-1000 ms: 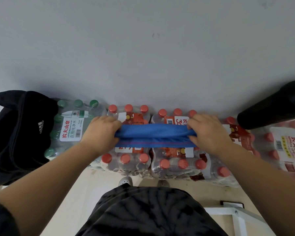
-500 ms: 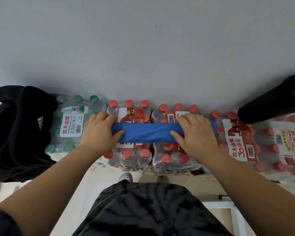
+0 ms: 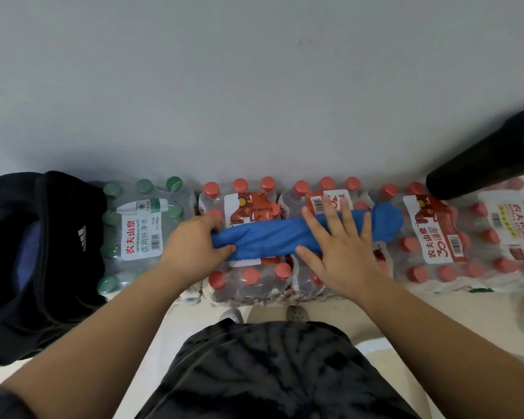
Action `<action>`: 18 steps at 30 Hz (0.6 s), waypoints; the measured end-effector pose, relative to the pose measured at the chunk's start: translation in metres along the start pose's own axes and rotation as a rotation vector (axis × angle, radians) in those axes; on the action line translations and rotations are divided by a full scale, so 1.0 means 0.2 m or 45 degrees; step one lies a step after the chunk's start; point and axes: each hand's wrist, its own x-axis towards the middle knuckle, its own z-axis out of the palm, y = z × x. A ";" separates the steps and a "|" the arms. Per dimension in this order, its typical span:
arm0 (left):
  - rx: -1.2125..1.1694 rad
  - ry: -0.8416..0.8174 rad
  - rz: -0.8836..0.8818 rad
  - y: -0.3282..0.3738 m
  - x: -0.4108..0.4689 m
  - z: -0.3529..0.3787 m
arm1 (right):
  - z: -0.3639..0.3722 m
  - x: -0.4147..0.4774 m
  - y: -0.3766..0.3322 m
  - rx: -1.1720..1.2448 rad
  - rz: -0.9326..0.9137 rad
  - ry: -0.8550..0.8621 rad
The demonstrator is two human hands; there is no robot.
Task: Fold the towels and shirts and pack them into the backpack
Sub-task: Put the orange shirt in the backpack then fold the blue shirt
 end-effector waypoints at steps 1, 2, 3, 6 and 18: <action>-0.007 -0.028 -0.005 0.00 0.01 -0.01 | 0.01 -0.01 -0.06 -0.006 -0.016 -0.016; -0.015 -0.039 -0.010 0.00 0.01 -0.03 | 0.03 -0.02 -0.10 -0.017 -0.009 -0.043; -0.030 -0.044 -0.018 0.00 0.02 -0.05 | 0.06 -0.03 -0.13 -0.021 0.024 -0.070; -0.180 -0.063 -0.044 -0.01 0.03 -0.09 | 0.10 -0.02 -0.14 -0.029 0.119 -0.129; -1.059 0.067 -0.121 -0.07 -0.05 -0.14 | 0.06 -0.02 -0.12 0.096 0.198 0.026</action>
